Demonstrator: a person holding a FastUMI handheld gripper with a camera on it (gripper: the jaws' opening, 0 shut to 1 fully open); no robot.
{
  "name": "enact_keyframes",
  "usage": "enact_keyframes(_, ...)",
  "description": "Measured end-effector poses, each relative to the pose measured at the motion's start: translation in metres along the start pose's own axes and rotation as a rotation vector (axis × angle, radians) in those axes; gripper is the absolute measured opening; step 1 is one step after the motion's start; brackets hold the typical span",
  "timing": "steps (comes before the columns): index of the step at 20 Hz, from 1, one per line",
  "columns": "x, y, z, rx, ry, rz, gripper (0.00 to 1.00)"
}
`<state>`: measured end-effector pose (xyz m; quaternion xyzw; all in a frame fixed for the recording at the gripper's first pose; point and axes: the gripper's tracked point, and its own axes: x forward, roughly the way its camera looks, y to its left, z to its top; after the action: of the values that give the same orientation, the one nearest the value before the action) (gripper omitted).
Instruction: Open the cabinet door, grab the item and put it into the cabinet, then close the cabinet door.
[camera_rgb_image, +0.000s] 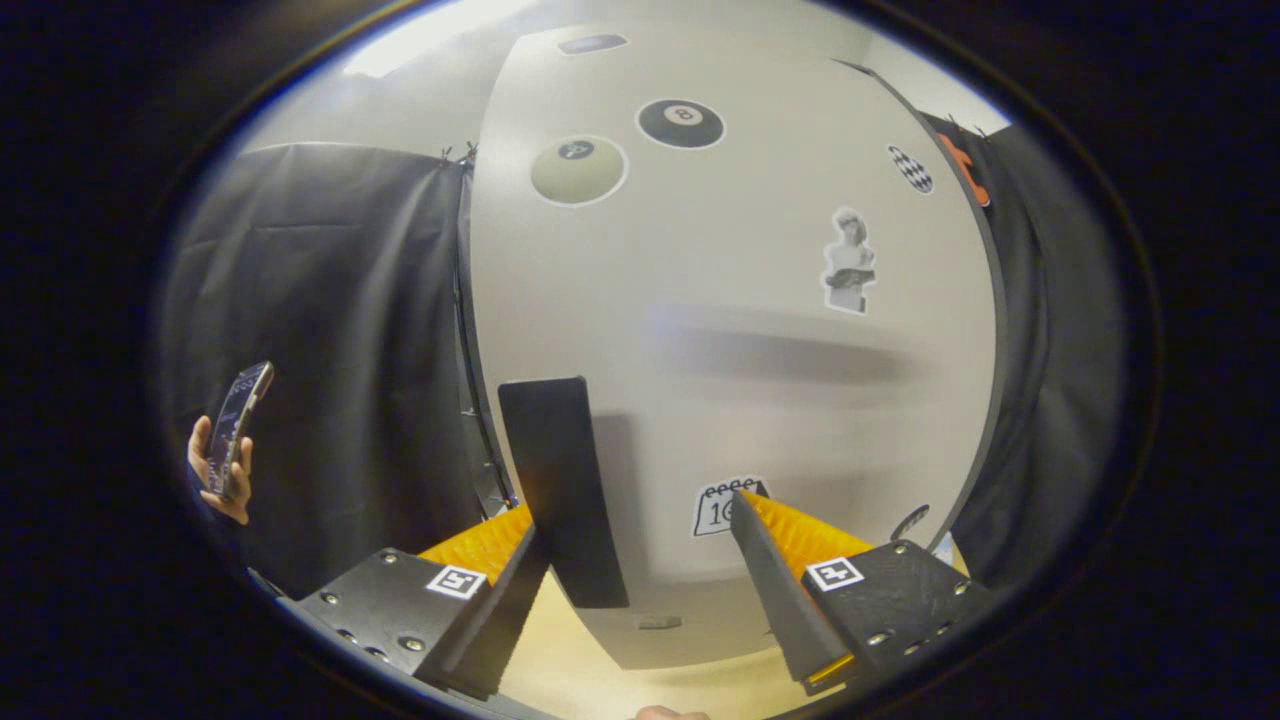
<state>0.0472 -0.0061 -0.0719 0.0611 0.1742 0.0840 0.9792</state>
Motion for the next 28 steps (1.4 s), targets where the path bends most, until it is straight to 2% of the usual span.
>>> enact_keyframes(8, 0.025, 0.008, 0.0, -0.001, -0.023, -0.064, 1.0)
enact_keyframes(14, 0.028, 0.014, 0.0, 0.017, -0.031, -0.098, 1.0)
enact_keyframes(28, 0.027, 0.019, -0.001, 0.039, -0.027, -0.079, 1.0)
